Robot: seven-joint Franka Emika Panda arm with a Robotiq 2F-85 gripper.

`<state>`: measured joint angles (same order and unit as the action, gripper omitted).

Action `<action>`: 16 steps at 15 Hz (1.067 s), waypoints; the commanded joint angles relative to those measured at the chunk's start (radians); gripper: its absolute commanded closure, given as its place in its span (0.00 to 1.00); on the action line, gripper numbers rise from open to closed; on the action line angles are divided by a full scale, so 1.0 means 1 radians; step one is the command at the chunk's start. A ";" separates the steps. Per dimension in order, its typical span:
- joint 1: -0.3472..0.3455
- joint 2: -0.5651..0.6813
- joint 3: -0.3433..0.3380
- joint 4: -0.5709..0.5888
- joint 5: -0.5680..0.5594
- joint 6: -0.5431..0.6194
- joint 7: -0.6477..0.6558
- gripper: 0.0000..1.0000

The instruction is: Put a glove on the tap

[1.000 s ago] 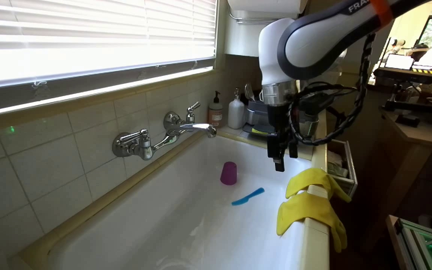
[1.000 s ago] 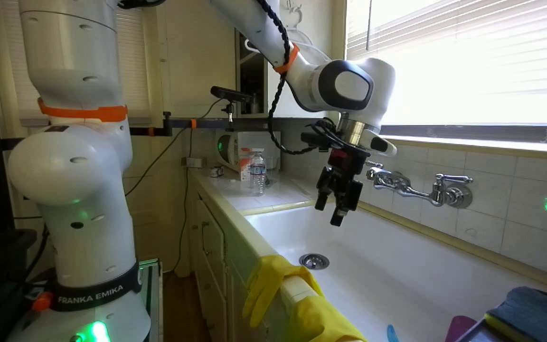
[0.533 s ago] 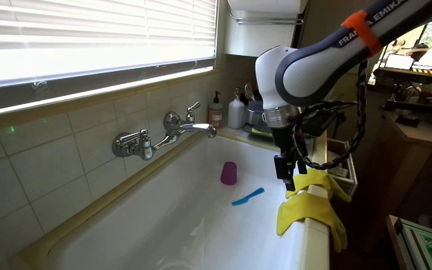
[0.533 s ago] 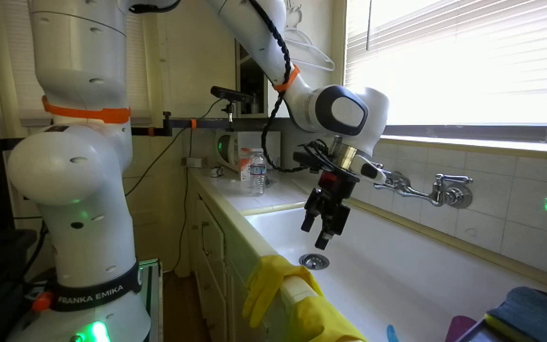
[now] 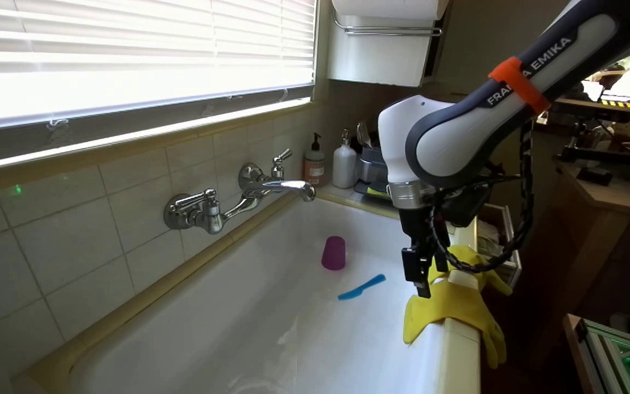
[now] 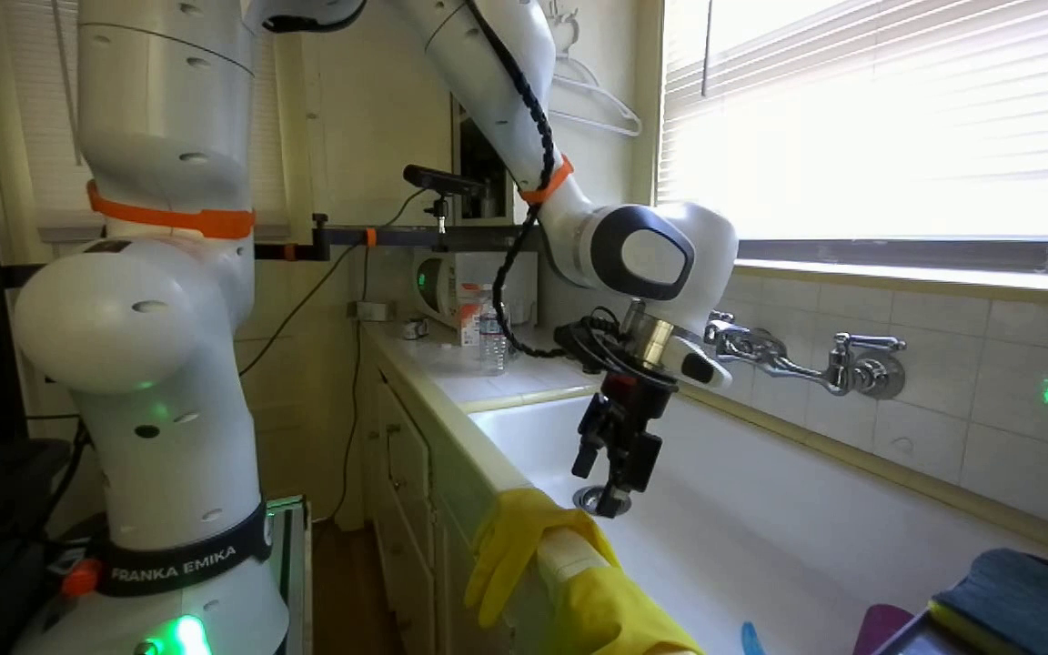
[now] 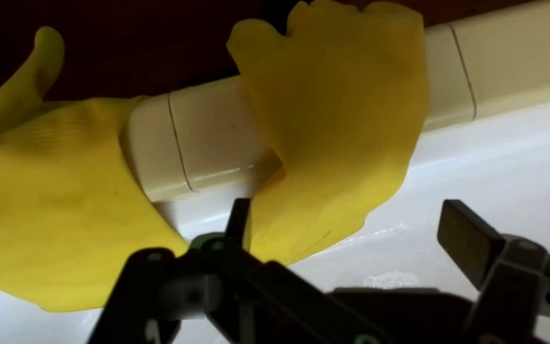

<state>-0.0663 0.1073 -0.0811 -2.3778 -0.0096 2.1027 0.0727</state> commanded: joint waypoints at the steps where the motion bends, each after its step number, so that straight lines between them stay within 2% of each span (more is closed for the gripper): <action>1: -0.008 0.027 -0.003 -0.026 0.007 0.066 -0.001 0.00; 6: -0.006 0.062 -0.004 -0.019 0.001 0.069 0.001 0.01; 7: -0.006 0.067 -0.004 -0.017 0.001 0.065 0.000 0.26; 8: -0.006 0.071 -0.003 -0.015 0.003 0.061 -0.003 0.26; 9: -0.006 0.073 -0.004 -0.013 0.002 0.060 -0.002 0.32; 16: -0.005 0.068 -0.003 0.008 0.008 0.050 0.006 0.88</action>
<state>-0.0694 0.1785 -0.0848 -2.3795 -0.0103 2.1485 0.0727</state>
